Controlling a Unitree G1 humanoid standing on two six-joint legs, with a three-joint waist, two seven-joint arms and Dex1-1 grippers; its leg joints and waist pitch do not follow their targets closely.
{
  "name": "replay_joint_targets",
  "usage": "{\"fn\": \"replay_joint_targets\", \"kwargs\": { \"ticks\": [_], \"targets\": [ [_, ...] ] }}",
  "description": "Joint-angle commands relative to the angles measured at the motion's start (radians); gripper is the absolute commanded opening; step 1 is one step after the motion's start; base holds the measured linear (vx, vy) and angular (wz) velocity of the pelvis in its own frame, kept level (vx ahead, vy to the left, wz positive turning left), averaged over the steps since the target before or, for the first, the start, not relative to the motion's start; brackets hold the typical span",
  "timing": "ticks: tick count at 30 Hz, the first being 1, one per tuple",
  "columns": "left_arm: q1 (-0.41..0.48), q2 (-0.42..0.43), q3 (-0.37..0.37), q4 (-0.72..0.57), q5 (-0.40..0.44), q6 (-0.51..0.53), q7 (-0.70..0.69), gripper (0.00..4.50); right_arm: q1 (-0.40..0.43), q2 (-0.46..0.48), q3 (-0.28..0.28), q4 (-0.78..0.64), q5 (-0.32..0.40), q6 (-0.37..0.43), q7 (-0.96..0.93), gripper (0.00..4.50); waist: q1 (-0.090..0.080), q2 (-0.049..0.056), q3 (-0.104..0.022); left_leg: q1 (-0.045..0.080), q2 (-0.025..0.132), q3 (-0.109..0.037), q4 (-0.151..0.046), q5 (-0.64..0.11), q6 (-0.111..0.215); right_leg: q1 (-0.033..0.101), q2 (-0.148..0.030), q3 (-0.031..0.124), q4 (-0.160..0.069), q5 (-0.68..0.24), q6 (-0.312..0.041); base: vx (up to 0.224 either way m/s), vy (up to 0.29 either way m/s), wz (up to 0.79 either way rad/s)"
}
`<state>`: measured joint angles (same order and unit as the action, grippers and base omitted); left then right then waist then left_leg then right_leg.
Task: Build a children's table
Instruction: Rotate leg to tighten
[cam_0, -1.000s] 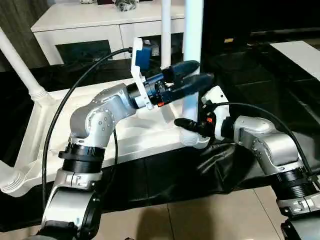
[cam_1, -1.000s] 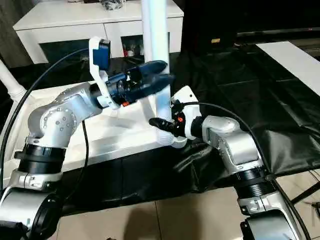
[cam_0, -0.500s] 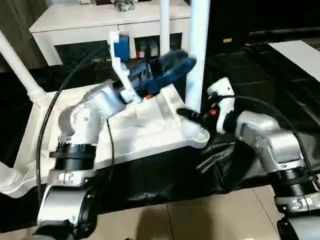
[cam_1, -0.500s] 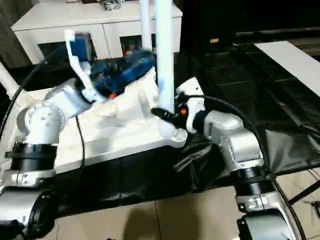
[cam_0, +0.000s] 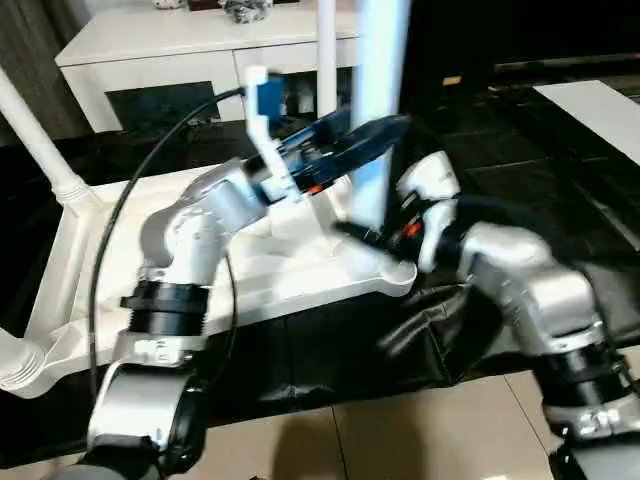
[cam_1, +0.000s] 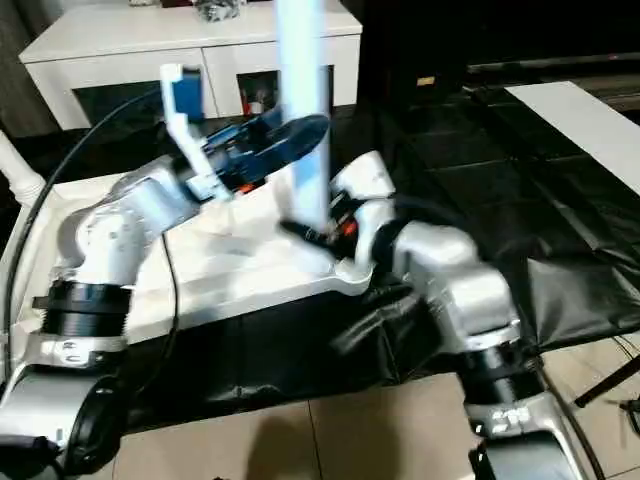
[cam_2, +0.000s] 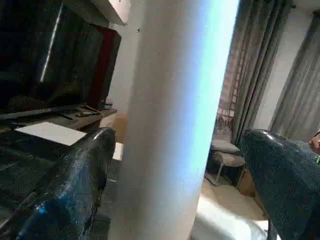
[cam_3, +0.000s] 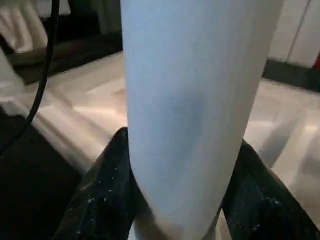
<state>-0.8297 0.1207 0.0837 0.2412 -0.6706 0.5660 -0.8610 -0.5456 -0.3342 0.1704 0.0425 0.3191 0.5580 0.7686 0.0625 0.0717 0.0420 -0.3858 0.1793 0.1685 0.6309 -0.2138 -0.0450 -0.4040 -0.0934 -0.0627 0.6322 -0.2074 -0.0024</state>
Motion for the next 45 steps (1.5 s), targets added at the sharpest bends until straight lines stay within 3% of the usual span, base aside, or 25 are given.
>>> {"fn": "replay_joint_targets", "kwargs": {
  "ticks": [1, 12, 27, 37, 40, 45],
  "targets": [
    [-0.020, -0.010, 0.001, 0.000, 0.006, -0.006, 0.021, 4.32, -0.005, 0.000, 0.015, -0.021, -0.013, 0.010, 0.005, 1.84, 0.004, -0.008, -0.074, 0.013, 0.034, -0.011, -0.064, 0.014, 0.093, 0.069, -0.045, 0.036, -0.050, 0.122, -0.304, 0.000, 0.000, 0.00],
    [-0.015, 0.010, -0.009, 0.000, 0.008, 0.038, 0.027, 3.27, -0.018, -0.002, 0.009, -0.004, -0.011, 0.018, 0.004, 1.84, 0.004, -0.010, -0.074, 0.014, 0.034, -0.011, -0.063, 0.016, 0.097, 0.067, -0.044, 0.037, -0.050, 0.116, -0.302, 0.000, 0.000, 0.00],
    [-0.034, 0.021, 0.008, 0.041, 0.030, 0.014, 0.056, 2.06, -0.031, -0.004, -0.011, 0.012, -0.001, 0.019, 0.010, 1.84, 0.006, -0.009, -0.075, 0.013, 0.034, -0.011, -0.063, 0.012, 0.092, 0.068, -0.046, 0.036, -0.049, 0.118, -0.303, 0.000, 0.000, 0.00],
    [-0.083, 0.048, -0.017, 0.066, 0.101, -0.015, 0.102, 1.83, -0.052, -0.005, -0.043, 0.039, 0.012, 0.013, 0.008, 1.84, 0.008, -0.015, -0.077, 0.013, 0.033, -0.011, -0.061, 0.033, 0.105, 0.068, -0.046, 0.037, -0.047, 0.130, -0.304, 0.000, 0.000, 0.00],
    [-0.090, 0.052, -0.031, 0.056, 0.112, -0.017, 0.092, 1.78, -0.061, -0.009, -0.052, 0.052, 0.024, 0.022, 0.020, 2.54, 0.008, -0.018, -0.076, 0.012, 0.033, -0.010, -0.060, 0.043, 0.110, 0.067, -0.046, 0.037, -0.046, 0.129, -0.305, 0.000, 0.000, 0.00],
    [-0.095, 0.052, -0.045, 0.045, 0.119, -0.018, 0.076, 1.76, -0.077, -0.020, -0.049, 0.057, 0.037, 0.034, 0.048, 2.87, 0.010, -0.019, -0.077, 0.011, 0.033, -0.010, -0.058, 0.050, 0.119, 0.068, -0.047, 0.036, -0.045, 0.127, -0.307, 0.000, 0.000, 0.00]
  ]
}}
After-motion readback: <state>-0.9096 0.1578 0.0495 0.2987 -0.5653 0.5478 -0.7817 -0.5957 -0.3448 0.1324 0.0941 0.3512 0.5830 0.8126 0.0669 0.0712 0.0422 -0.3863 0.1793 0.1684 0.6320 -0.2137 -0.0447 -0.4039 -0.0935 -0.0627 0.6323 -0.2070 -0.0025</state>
